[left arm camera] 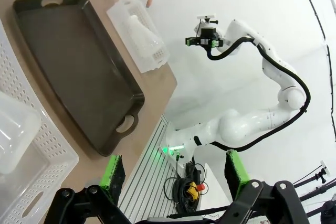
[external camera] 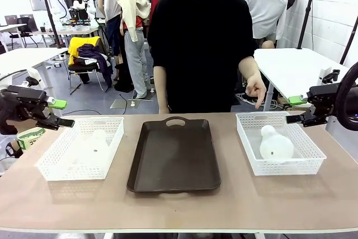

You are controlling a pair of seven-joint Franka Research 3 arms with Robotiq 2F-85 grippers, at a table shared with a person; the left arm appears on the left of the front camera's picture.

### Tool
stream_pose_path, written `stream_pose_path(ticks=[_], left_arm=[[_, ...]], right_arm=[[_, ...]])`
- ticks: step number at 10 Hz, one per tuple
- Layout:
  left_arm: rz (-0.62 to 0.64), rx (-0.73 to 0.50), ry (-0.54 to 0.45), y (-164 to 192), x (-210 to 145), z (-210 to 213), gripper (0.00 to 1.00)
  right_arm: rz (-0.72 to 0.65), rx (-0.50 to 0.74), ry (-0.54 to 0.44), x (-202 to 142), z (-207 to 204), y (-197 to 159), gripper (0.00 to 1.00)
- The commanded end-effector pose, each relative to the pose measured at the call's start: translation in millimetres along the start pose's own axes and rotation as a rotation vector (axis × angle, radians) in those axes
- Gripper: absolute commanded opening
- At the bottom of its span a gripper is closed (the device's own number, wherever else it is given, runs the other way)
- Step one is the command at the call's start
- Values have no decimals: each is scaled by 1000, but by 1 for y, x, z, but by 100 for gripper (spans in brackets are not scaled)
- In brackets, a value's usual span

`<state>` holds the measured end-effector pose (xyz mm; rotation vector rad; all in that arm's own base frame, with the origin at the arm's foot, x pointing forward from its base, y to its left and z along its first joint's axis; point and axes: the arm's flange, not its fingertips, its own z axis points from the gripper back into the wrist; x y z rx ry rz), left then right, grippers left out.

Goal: Prepare the laboratory tools.
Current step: Pick up the Big flask that the person points to.

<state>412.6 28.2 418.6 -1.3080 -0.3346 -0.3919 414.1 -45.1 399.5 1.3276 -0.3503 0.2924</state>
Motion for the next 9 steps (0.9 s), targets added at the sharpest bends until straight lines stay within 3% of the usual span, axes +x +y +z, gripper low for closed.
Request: stream_pose_path(ticks=[1, 9], left_arm=[[-13, -12, -7, 0, 0, 2, 100], [-13, -12, -7, 0, 0, 2, 100]], right_arm=[[1, -1, 1, 0, -1, 0, 100], [1, -1, 1, 0, -1, 0, 100]])
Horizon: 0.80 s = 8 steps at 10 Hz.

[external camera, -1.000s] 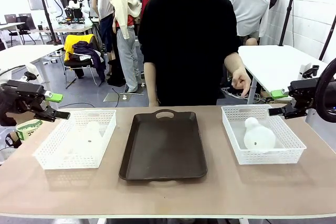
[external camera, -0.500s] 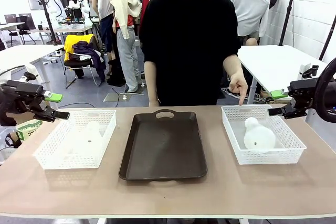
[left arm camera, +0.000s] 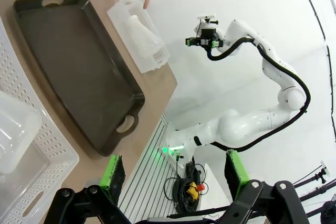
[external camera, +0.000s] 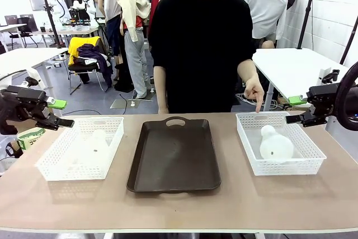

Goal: Prepare the laboratory tools.
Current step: Pick up the Big flask that the person points to.

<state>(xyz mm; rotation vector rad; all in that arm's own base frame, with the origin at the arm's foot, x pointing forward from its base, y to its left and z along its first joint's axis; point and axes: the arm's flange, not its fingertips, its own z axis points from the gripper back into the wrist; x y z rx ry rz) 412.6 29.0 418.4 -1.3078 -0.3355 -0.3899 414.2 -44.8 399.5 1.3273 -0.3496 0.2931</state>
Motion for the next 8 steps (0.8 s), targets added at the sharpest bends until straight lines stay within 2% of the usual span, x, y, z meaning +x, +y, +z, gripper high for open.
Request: stream_pose_path(ticks=[1, 5, 6, 7, 8], left_arm=[[-14, -13, -6, 0, 0, 1, 100], [-14, -13, -6, 0, 0, 1, 100], [-14, -13, -6, 0, 0, 1, 100], [-14, -13, -6, 0, 0, 1, 100], [-14, -13, -6, 0, 0, 1, 100]], right_arm=[[1, 0, 0, 0, -1, 0, 100], [0, 0, 0, 0, 0, 0, 100], [-31, -200, -34, 8, 0, 18, 100], [-70, -334, -16, 23, 2, 33, 100], [-92, -464, -42, 35, 2, 44, 100]])
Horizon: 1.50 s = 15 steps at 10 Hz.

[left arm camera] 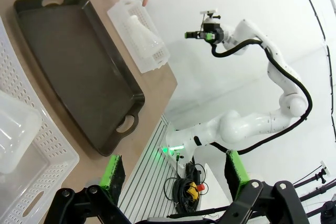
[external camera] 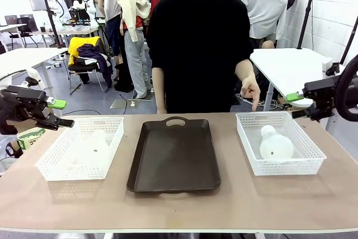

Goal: Prepare the laboratory tools.
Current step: Pick up the Big flask that the person points to.

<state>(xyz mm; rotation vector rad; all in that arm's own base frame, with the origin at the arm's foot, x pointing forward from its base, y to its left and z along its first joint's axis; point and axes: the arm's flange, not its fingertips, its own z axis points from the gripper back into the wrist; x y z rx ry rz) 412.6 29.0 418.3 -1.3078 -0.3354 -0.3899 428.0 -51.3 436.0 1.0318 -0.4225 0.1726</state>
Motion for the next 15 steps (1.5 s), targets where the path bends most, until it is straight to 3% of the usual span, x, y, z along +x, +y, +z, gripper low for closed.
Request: stream_pose_path(ticks=[1, 3, 7, 12, 15], left_arm=[[-14, -13, -6, 0, 0, 1, 100], [-14, -13, -6, 0, 0, 1, 100], [-14, -13, -6, 0, 0, 1, 100], [-14, -13, -6, 0, 0, 1, 100], [-14, -13, -6, 0, 0, 1, 100]], right_arm=[[-76, -273, -11, 19, -5, 29, 100], [-85, -500, -32, 53, -19, 43, 100], [-227, -817, 126, 99, -79, 48, 100], [-333, -905, 297, 114, -163, 9, 100], [-372, -997, 229, 116, -184, -13, 100]])
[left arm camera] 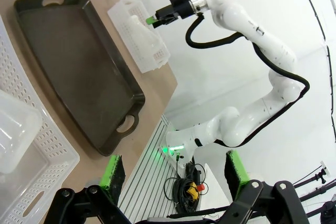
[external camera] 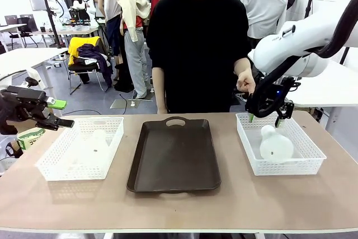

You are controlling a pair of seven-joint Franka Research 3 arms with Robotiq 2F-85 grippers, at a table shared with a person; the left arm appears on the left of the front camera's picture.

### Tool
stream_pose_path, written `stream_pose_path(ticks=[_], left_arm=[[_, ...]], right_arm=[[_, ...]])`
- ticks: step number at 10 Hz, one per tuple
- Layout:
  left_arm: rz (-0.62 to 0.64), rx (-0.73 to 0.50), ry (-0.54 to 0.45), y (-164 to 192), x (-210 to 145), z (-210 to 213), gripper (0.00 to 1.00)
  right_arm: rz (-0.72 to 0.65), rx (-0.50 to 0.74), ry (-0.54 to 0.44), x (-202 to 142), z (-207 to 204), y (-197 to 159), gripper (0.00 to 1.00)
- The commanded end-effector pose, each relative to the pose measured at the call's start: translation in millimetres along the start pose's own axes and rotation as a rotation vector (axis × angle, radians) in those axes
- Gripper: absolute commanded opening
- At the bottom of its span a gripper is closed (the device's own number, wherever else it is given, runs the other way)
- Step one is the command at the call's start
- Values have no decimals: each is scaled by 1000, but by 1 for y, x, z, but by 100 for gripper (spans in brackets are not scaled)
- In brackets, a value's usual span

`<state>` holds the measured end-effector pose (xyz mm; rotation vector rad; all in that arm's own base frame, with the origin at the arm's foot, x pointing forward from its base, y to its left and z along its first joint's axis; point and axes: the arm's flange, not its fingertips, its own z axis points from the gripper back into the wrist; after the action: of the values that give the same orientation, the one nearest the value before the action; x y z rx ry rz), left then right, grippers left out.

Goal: Prepare the laboratory tools.
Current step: Pick up the Big flask that the person points to.

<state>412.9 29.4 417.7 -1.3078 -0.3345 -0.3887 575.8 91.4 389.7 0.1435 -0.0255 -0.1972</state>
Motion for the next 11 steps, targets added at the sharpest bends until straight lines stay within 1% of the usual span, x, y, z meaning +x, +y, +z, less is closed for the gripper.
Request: stream_pose_path(ticks=[1, 3, 6, 11], left_arm=[[-15, -13, -6, -1, 0, 1, 100], [-15, -13, -6, -1, 0, 1, 100], [-15, -13, -6, -1, 0, 1, 100], [-15, -13, -6, -1, 0, 1, 100]], right_arm=[[-59, -59, -67, 13, -1, 3, 100], [-95, -96, -96, 24, -9, -6, 100], [-76, -111, -67, 46, -30, -16, 100], [-68, -131, -36, 55, -52, -18, 100]])
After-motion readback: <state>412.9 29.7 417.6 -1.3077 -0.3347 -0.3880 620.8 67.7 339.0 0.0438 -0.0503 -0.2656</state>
